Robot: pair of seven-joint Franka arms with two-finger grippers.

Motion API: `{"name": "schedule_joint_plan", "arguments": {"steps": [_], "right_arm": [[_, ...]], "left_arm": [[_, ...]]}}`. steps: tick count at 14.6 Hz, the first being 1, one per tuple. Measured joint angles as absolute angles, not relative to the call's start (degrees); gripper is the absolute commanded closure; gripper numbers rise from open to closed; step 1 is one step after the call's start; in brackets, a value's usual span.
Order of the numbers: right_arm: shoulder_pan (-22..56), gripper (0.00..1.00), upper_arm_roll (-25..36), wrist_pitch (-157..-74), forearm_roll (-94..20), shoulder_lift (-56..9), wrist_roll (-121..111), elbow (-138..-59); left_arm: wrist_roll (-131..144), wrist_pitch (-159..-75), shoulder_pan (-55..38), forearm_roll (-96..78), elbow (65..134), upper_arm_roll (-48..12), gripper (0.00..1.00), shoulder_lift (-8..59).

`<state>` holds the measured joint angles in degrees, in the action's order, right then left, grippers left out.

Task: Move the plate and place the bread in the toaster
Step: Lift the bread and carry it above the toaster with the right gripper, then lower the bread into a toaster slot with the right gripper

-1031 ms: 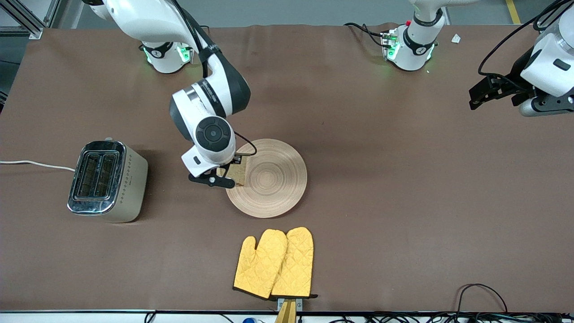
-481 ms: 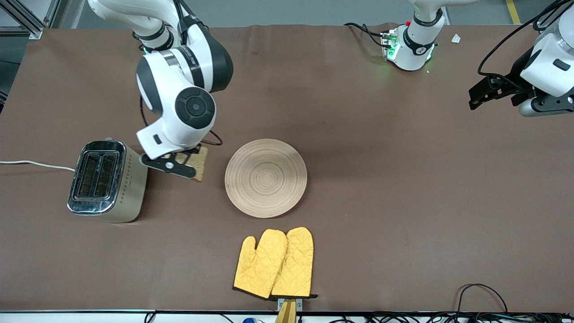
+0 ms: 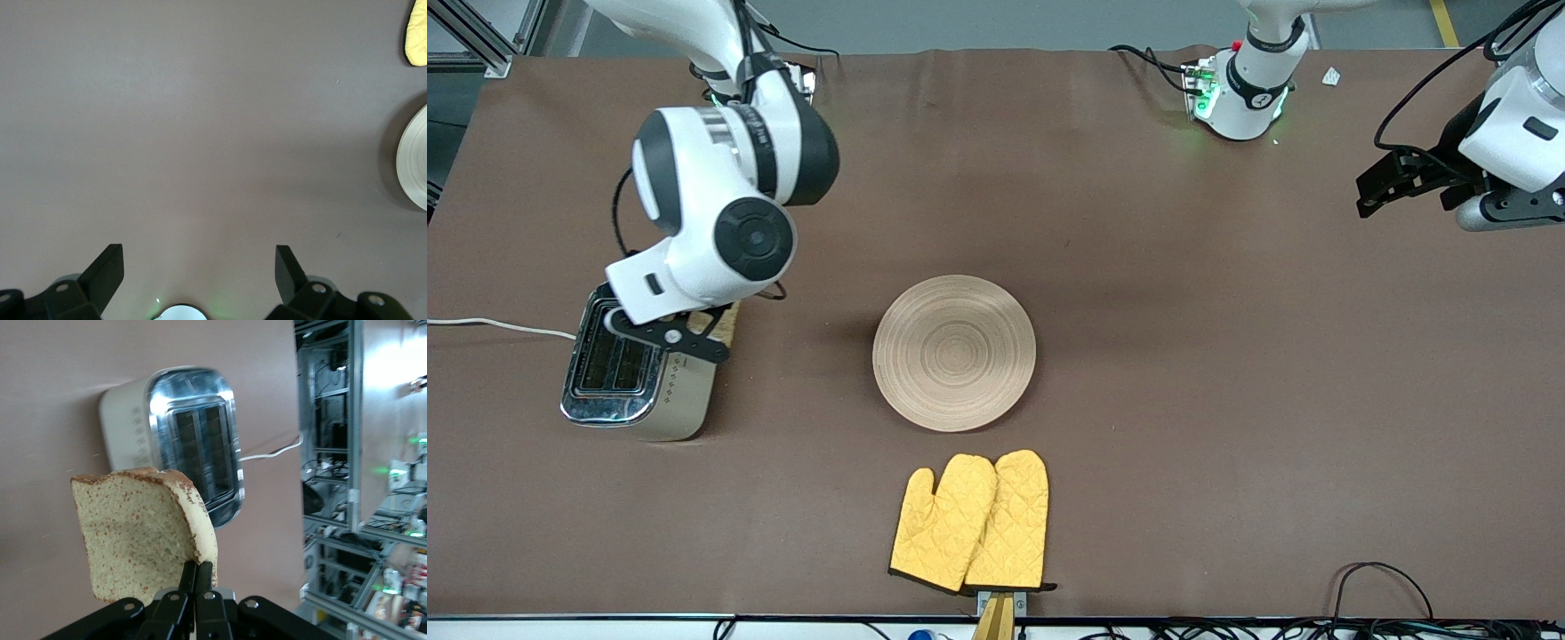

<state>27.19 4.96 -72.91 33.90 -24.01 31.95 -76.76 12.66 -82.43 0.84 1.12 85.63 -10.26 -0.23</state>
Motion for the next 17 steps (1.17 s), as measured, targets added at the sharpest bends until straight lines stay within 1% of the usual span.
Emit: {"name": "schedule_joint_plan", "arguments": {"steps": [4,11,13,17], "right_arm": [[24.0,1.00,5.0,-73.1,40.5,-24.0,27.4,-78.8],[24.0,1.00,4.5,-75.0,46.2,-24.1,27.4,-84.5],[24.0,1.00,4.6,-76.3,47.0,-23.9,27.4,-85.8],[23.1,1.00,4.9,-80.9,49.4,-22.2,27.4,-90.9]], "left_arm": [[12.7,-82.4,0.9,1.1,85.6,-10.2,0.00,-0.1],[12.7,-82.4,0.9,1.1,85.6,-10.2,0.00,0.1],[12.7,-82.5,0.9,1.1,85.6,-10.2,0.00,0.1],[12.7,-82.6,0.9,1.1,85.6,-10.2,0.00,0.1]]}}
